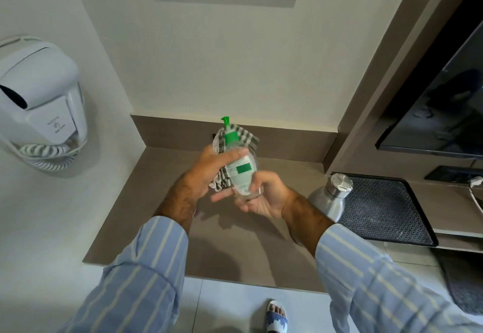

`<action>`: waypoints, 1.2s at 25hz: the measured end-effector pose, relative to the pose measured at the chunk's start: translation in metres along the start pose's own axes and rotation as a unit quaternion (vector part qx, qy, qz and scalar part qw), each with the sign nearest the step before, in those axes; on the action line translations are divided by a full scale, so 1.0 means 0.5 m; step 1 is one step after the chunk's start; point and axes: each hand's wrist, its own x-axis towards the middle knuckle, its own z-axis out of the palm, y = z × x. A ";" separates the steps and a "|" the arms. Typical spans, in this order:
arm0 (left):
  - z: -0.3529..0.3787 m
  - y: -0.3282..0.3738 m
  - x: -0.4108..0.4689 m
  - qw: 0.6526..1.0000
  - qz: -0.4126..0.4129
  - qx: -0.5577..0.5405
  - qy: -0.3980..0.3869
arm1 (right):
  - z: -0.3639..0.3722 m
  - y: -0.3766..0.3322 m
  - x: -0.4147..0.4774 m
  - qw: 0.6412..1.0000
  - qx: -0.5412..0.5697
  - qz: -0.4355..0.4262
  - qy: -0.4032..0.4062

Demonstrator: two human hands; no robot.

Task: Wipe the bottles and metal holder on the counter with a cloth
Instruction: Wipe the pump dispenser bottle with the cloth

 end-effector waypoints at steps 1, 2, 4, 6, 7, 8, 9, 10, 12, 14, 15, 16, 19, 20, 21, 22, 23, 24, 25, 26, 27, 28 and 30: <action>-0.005 0.003 -0.001 0.999 0.006 -0.003 -0.033 | 0.006 -0.005 -0.004 0.999 0.045 -0.003 -0.023; -0.008 0.006 0.000 0.999 0.010 -0.003 -0.041 | 0.012 -0.011 -0.004 0.998 0.060 -0.003 -0.013; 0.000 0.006 0.003 0.999 0.018 0.018 0.026 | 0.016 -0.014 0.001 0.993 -0.041 -0.025 0.103; 0.020 -0.006 0.007 0.989 0.026 0.032 0.141 | 0.023 -0.012 0.017 0.911 -0.265 -0.108 0.297; 0.033 -0.014 0.005 0.981 0.028 0.029 0.189 | 0.027 -0.011 0.027 0.845 -0.374 -0.144 0.353; 0.044 -0.021 0.002 0.975 0.030 0.026 0.218 | 0.037 -0.009 0.036 0.792 -0.458 -0.161 0.371; 0.049 -0.024 0.000 0.974 0.029 0.026 0.225 | 0.044 -0.005 0.043 0.767 -0.502 -0.154 0.370; 0.046 -0.025 0.000 0.977 0.025 0.027 0.210 | 0.048 -0.004 0.046 0.780 -0.498 -0.126 0.356; 0.027 -0.022 0.000 0.992 0.014 0.007 0.128 | 0.053 -0.009 0.038 0.875 -0.380 -0.056 0.294; 0.014 -0.013 -0.003 0.998 0.010 -0.044 0.040 | 0.058 -0.018 0.023 0.949 -0.244 -0.004 0.198; 0.015 -0.008 -0.002 0.998 0.009 -0.054 0.033 | 0.058 -0.022 0.019 0.966 -0.199 -0.003 0.162; 0.022 -0.003 0.001 0.998 0.009 -0.046 0.046 | 0.058 -0.025 0.015 0.975 -0.167 -0.019 0.146; 0.045 -0.015 0.009 0.996 0.005 0.028 0.090 | 0.047 -0.018 0.007 0.967 -0.148 -0.072 0.196; 0.045 -0.031 0.012 0.995 0.009 0.049 0.090 | 0.040 -0.012 0.003 0.954 -0.174 -0.073 0.233; 0.041 -0.051 0.015 0.994 0.009 0.056 0.094 | 0.030 -0.002 0.000 0.939 -0.203 -0.066 0.271; 0.036 -0.075 0.016 0.993 0.001 0.043 0.108 | 0.018 0.010 -0.003 0.924 -0.218 -0.057 0.308; 0.031 -0.098 0.016 0.991 -0.011 0.011 0.134 | 0.005 0.021 -0.007 0.910 -0.220 -0.045 0.349; 0.024 -0.123 0.015 0.986 -0.028 -0.029 0.161 | -0.010 0.032 -0.009 0.896 -0.206 -0.034 0.392; 0.018 -0.151 0.013 0.979 -0.048 -0.076 0.185 | -0.023 0.042 -0.012 0.881 -0.188 -0.026 0.433; 0.011 -0.181 0.012 0.970 -0.071 -0.109 0.206 | -0.036 0.049 -0.015 0.865 -0.184 -0.021 0.467; 0.007 -0.209 0.011 0.963 -0.093 -0.101 0.230 | -0.051 0.056 -0.018 0.849 -0.197 -0.016 0.489; 0.003 -0.235 0.016 0.960 -0.111 -0.042 0.253 | -0.065 0.062 -0.021 0.841 -0.214 -0.014 0.497; 0.001 -0.290 0.037 0.943 -0.139 0.198 0.230 | -0.084 0.072 -0.016 0.831 -0.239 -0.016 0.502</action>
